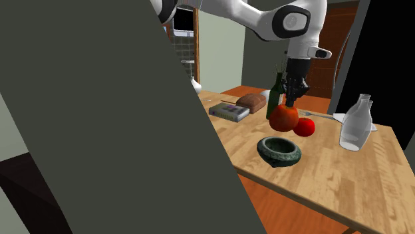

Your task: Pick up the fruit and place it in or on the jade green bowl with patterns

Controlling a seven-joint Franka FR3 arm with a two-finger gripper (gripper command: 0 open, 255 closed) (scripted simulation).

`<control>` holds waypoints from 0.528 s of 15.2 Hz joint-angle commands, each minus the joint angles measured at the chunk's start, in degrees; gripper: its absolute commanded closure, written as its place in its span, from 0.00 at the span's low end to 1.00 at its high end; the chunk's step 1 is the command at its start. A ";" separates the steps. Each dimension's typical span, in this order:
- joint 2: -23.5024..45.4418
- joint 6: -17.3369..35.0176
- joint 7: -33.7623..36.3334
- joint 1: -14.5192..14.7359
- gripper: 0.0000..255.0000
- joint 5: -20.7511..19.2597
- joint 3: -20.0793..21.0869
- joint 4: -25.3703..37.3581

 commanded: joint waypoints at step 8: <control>2.11 5.48 0.39 -0.11 1.00 -0.47 -0.33 -3.39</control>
